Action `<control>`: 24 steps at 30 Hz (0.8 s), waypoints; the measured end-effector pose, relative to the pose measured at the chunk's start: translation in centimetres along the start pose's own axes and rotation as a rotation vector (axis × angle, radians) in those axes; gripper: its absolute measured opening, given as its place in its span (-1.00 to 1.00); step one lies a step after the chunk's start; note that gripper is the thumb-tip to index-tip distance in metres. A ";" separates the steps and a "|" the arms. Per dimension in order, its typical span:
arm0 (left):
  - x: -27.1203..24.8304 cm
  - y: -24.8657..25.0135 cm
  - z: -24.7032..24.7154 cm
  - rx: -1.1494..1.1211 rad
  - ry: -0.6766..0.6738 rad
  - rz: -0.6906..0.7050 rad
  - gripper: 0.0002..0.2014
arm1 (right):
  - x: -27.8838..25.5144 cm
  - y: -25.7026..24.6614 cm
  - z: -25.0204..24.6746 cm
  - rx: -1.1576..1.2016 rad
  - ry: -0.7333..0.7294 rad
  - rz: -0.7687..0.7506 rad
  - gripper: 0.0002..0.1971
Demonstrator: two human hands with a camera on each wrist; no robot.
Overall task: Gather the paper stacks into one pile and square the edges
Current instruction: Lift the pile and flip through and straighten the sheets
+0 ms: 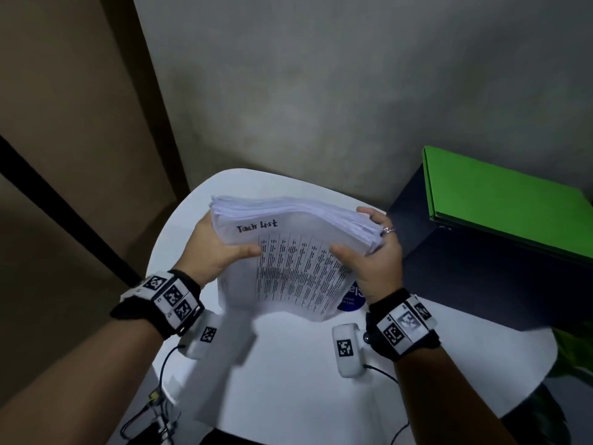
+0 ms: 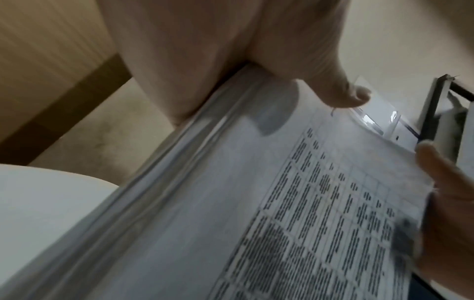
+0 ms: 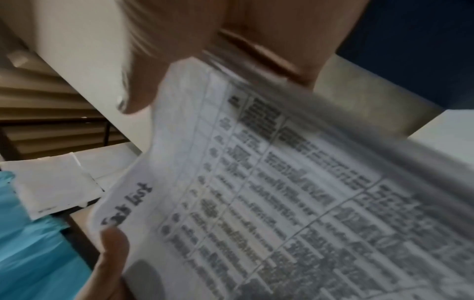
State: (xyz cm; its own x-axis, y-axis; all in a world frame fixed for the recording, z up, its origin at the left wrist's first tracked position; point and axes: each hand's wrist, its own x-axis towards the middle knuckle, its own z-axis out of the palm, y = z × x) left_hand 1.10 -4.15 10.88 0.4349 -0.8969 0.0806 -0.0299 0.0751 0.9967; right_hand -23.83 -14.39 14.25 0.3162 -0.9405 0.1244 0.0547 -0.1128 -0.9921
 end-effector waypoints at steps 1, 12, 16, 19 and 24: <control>-0.1 0.0 0.1 -0.011 -0.014 0.007 0.06 | -0.1 -0.2 0.6 0.022 0.007 -0.006 -0.31; -0.4 -0.1 0.7 -0.048 0.141 0.043 -0.14 | 1.6 -1.3 2.8 -0.023 0.312 -0.117 -0.81; -0.3 -0.3 0.6 -0.066 0.142 0.035 -0.15 | 2.2 -1.1 2.6 0.059 0.360 -0.075 -0.74; 0.0 -0.6 0.5 -0.070 0.136 0.031 -0.18 | 2.3 -1.0 2.6 -0.006 0.310 -0.074 -0.66; 0.2 -0.8 -0.1 -0.062 0.085 -0.020 -0.41 | 2.0 -0.1 0.9 0.062 0.148 -0.037 -0.31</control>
State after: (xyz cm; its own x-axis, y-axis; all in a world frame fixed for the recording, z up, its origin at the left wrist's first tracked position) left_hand 1.25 -4.34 10.11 0.5095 -0.8586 0.0569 0.0345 0.0865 0.9957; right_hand -22.33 -15.94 14.63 0.1705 -0.9734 0.1529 0.1240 -0.1327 -0.9834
